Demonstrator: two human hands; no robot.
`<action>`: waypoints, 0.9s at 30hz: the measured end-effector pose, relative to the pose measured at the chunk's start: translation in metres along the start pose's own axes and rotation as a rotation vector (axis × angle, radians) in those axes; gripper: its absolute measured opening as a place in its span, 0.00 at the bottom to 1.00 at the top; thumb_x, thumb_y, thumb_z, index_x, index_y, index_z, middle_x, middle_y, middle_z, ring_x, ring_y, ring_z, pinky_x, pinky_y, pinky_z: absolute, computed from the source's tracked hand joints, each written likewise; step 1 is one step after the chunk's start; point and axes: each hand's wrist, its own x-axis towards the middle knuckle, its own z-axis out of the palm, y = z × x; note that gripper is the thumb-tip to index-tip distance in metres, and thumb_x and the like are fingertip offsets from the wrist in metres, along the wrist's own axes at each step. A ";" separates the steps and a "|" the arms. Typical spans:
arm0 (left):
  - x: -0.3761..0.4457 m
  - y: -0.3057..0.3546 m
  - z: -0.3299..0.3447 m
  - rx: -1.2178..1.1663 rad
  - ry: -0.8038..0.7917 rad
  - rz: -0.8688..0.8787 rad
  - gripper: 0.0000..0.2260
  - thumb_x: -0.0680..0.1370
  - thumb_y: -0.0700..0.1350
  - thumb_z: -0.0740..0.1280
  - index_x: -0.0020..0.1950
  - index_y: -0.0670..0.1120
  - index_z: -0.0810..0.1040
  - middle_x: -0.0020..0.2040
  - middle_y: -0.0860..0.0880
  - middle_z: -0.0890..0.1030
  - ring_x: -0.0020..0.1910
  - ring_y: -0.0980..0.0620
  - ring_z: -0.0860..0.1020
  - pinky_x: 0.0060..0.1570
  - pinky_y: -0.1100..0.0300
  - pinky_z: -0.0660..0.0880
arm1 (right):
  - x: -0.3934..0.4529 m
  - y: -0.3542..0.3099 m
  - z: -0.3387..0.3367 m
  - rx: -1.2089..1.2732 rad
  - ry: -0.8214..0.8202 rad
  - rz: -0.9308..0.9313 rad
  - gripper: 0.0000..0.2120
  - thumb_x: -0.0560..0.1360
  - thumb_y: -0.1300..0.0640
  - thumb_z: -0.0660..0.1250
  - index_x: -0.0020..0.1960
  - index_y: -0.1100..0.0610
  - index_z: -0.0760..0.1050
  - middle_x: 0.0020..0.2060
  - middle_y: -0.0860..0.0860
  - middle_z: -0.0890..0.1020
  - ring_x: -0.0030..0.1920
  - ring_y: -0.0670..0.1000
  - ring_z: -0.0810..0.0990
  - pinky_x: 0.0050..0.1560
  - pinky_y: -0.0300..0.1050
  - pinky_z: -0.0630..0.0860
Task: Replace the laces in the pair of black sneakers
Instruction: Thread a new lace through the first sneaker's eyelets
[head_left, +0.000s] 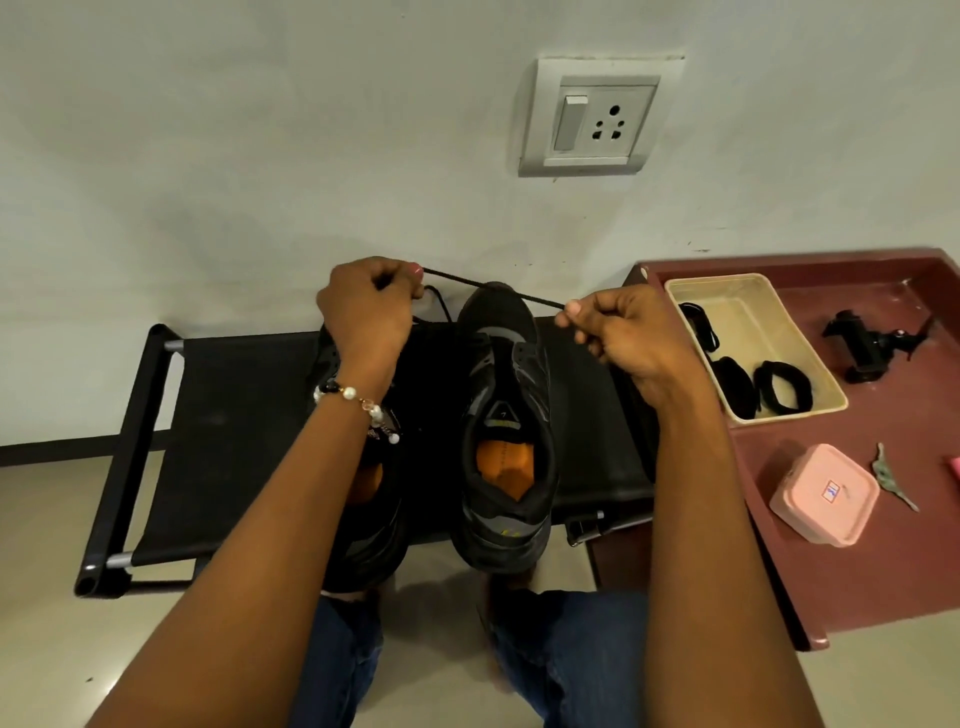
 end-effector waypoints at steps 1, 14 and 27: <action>-0.002 0.000 0.000 0.030 -0.041 0.027 0.06 0.76 0.44 0.71 0.39 0.50 0.83 0.36 0.53 0.84 0.39 0.55 0.83 0.51 0.57 0.80 | 0.001 0.000 0.001 -0.005 0.005 -0.003 0.09 0.79 0.59 0.66 0.42 0.59 0.82 0.27 0.47 0.77 0.24 0.38 0.71 0.28 0.30 0.69; -0.029 0.007 0.029 0.209 -0.552 0.426 0.11 0.74 0.39 0.72 0.57 0.43 0.83 0.53 0.48 0.84 0.53 0.57 0.79 0.51 0.81 0.66 | 0.005 -0.008 0.024 -0.123 -0.157 -0.039 0.05 0.77 0.61 0.69 0.45 0.62 0.82 0.34 0.55 0.83 0.31 0.49 0.80 0.29 0.31 0.71; -0.026 -0.008 0.037 0.329 -0.416 0.276 0.02 0.74 0.42 0.72 0.44 0.45 0.85 0.35 0.56 0.80 0.35 0.62 0.77 0.40 0.76 0.72 | -0.003 0.000 0.030 -0.254 -0.228 0.302 0.22 0.66 0.49 0.79 0.54 0.57 0.76 0.47 0.53 0.82 0.44 0.50 0.80 0.36 0.44 0.78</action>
